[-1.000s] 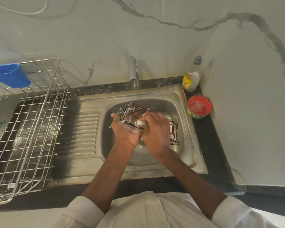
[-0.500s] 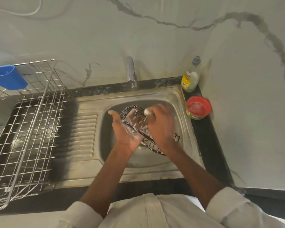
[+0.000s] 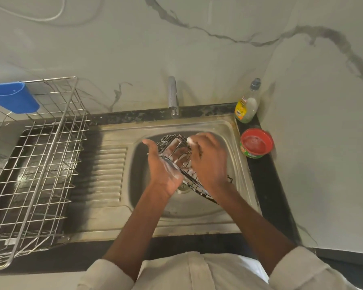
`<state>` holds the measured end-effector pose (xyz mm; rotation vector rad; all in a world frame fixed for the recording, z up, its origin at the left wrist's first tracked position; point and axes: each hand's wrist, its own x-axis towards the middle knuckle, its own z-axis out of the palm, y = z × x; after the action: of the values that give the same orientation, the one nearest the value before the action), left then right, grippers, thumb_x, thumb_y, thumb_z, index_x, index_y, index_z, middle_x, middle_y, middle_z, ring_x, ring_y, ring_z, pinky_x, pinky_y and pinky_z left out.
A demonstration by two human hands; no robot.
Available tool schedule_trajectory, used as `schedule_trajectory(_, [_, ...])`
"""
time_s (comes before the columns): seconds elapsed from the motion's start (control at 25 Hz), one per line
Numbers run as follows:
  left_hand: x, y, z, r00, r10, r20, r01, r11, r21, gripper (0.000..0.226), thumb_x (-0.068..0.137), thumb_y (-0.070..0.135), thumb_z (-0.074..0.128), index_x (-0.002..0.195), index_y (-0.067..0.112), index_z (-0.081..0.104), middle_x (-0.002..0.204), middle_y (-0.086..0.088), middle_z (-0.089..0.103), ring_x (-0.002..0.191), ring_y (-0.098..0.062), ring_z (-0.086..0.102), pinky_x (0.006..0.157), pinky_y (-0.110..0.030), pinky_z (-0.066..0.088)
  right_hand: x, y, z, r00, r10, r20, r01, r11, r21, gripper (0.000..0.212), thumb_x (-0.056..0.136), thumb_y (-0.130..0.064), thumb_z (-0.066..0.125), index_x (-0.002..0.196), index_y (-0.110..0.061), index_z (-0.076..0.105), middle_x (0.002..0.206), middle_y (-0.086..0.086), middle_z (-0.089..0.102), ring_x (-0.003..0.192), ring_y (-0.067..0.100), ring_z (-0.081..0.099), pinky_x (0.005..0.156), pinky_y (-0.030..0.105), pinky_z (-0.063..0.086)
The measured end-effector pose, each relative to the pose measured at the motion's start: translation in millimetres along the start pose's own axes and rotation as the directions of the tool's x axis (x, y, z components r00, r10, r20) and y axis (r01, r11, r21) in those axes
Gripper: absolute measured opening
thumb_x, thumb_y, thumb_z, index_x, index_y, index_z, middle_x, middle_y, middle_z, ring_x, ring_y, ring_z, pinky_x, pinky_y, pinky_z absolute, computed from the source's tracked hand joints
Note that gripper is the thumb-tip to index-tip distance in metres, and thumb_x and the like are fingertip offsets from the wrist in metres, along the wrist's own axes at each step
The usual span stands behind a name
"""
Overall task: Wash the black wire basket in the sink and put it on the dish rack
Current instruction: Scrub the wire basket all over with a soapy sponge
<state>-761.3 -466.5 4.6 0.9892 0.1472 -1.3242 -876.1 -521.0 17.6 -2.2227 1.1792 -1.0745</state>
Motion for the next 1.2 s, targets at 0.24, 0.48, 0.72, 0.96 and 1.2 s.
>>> schedule_trajectory(0.24, [-4,-1,2,0.999,-0.006,-0.035,0.005,1.000,-0.004,0.099,0.079,0.097,0.048,0.115,0.007,0.070,0.109,-0.011,0.070,0.099,-0.027,0.071,0.089,-0.043,0.060,-13,-23,0,0.988,-0.087,0.130,0.066,0.985,0.160,0.022,0.087,-0.004,0.063,0.099,-0.013,0.080,0.094,-0.004,0.072,0.078,0.009,0.068,0.067,0.024,0.057])
schedule_trajectory(0.48, [-12,2,6,0.994,0.016,-0.108,-0.012,0.999,0.037,0.101,0.085,0.097,0.037,0.127,0.013,0.072,0.119,-0.012,0.075,0.097,-0.028,0.069,0.080,-0.045,0.060,-5,-28,-13,0.759,0.548,0.353,-0.645,0.557,0.523,0.011,0.087,-0.016,0.078,0.097,-0.021,0.081,0.085,-0.005,0.079,0.084,0.013,0.076,0.079,0.030,0.062])
schedule_trajectory(0.72, [-15,-2,6,0.994,-0.033,-0.102,0.040,0.997,0.067,0.105,0.082,0.099,0.039,0.131,0.012,0.071,0.112,-0.011,0.075,0.103,-0.031,0.074,0.084,-0.046,0.062,-3,-30,-11,0.956,0.275,0.105,-0.294,0.911,0.289,0.032,0.086,0.005,0.072,0.110,-0.016,0.078,0.099,-0.005,0.077,0.081,0.003,0.073,0.071,0.022,0.061])
schedule_trajectory(0.96, [-11,-6,4,0.997,-0.058,-0.053,0.060,0.997,0.037,0.115,0.073,0.102,0.048,0.140,0.011,0.068,0.135,-0.015,0.071,0.122,-0.038,0.071,0.106,-0.054,0.055,7,-14,-2,0.996,0.060,0.068,-0.059,0.998,-0.026,0.022,0.089,-0.001,0.064,0.088,-0.016,0.079,0.083,-0.003,0.075,0.070,0.013,0.069,0.060,0.035,0.059])
schedule_trajectory(1.2, [-5,-6,-4,0.997,-0.071,0.013,0.071,0.997,-0.011,0.128,0.062,0.103,0.060,0.150,0.010,0.060,0.145,-0.014,0.065,0.137,-0.036,0.060,0.116,-0.058,0.044,-8,-11,-4,0.998,-0.057,0.031,0.061,0.982,-0.181,0.024,0.075,0.002,0.071,0.088,-0.018,0.078,0.089,-0.001,0.073,0.085,0.026,0.064,0.073,0.043,0.055])
